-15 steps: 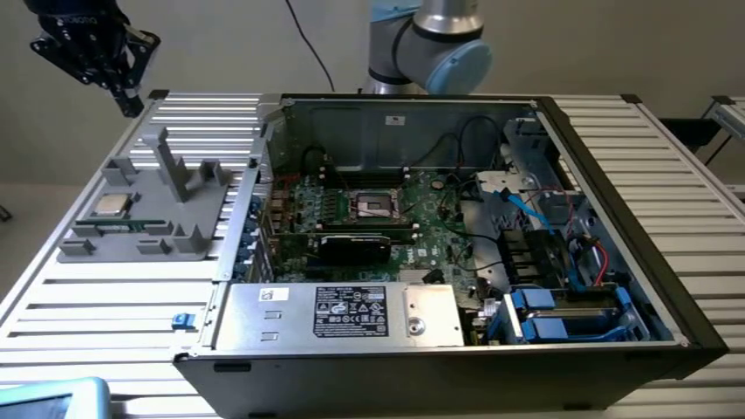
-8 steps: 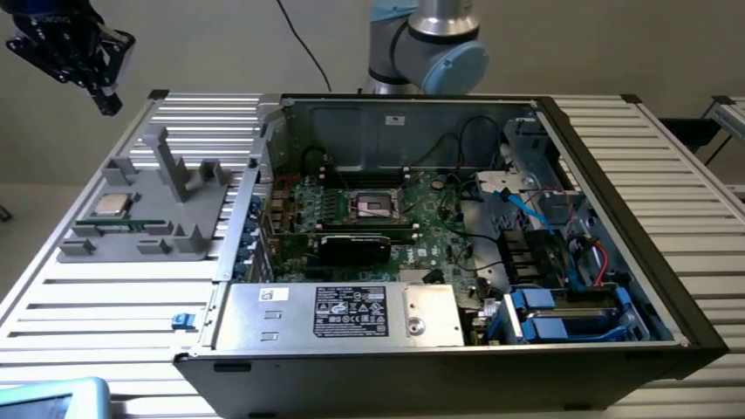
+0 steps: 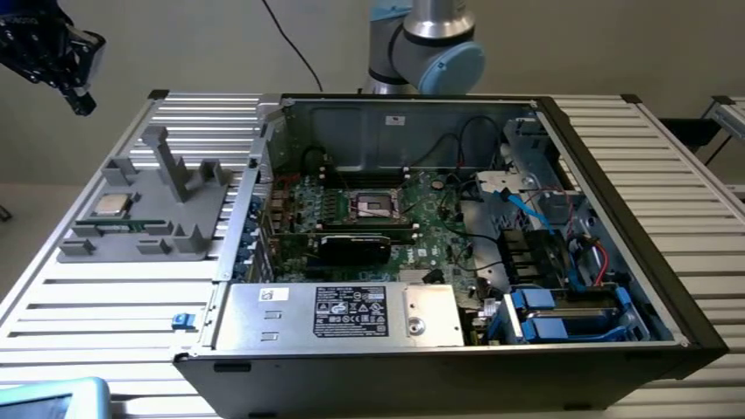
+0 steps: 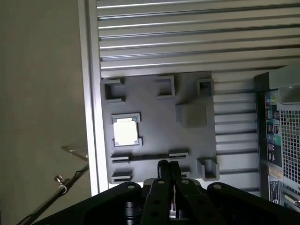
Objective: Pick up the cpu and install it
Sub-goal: 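Reach for the cpu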
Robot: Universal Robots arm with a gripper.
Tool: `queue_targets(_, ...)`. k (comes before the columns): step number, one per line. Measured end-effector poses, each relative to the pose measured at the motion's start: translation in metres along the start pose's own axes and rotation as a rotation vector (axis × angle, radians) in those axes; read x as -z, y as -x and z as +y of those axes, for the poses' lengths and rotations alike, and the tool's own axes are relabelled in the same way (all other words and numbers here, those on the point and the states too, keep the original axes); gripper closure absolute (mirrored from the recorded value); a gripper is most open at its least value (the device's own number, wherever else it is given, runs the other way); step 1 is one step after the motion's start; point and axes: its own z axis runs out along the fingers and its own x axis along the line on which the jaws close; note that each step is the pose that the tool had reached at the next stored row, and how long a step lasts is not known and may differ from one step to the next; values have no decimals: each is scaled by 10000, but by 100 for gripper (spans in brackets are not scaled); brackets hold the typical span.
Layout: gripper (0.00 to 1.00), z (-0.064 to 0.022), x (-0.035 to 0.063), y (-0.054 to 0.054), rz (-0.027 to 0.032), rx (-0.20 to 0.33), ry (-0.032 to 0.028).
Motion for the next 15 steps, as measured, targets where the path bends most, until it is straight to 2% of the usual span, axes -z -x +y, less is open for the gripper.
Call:
queue_targets(8, 88, 16, -18, -325, 84, -5, 52)
queue_targets(15, 88, 129, -38, -425, 94, -3, 67)
